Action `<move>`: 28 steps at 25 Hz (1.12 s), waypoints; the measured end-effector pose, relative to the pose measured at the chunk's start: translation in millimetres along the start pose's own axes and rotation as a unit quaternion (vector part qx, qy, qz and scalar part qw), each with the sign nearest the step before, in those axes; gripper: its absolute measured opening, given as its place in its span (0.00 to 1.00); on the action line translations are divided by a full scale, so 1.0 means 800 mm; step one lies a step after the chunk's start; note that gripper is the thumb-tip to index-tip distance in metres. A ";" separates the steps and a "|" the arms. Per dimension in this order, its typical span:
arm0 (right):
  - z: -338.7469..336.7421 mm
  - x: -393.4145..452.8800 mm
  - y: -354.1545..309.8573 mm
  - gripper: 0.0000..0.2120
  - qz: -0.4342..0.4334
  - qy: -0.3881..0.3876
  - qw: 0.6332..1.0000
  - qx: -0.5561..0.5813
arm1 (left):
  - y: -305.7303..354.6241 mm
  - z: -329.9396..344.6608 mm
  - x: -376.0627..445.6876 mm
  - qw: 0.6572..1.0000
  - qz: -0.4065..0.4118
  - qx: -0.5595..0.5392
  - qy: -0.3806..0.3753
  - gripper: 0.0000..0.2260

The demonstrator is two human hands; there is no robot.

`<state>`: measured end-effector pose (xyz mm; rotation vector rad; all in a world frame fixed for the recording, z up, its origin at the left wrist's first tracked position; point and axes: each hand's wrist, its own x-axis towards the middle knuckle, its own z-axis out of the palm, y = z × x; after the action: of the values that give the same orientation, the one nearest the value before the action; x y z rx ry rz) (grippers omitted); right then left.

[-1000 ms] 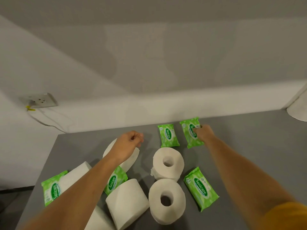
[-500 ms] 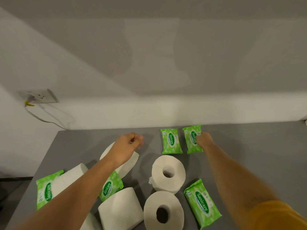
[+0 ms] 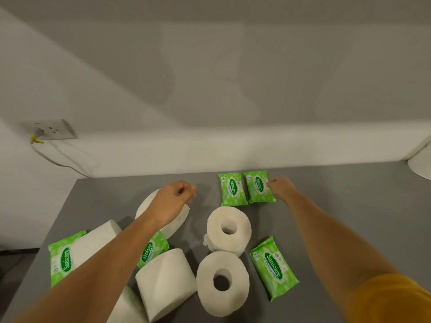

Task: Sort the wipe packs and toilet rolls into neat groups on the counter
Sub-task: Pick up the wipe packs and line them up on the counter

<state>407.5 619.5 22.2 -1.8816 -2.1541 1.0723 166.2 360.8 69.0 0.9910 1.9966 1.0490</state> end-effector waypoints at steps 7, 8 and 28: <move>0.002 -0.096 0.039 0.12 -0.027 -0.032 0.998 -0.048 | 0.010 0.007 -0.049 0.999 0.036 0.019 -0.017 0.08; 0.006 -0.111 0.049 0.14 -0.029 -0.035 0.997 -0.068 | 0.009 0.007 -0.056 0.999 0.041 0.024 -0.020 0.09; 0.075 -0.211 0.131 0.35 0.079 -0.118 0.978 -0.155 | -0.015 -0.001 -0.128 0.999 0.024 0.023 -0.038 0.08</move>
<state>505.9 441.1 -17.8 -2.1919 -2.4609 1.0892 212.6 269.0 80.1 1.0927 1.9502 0.9809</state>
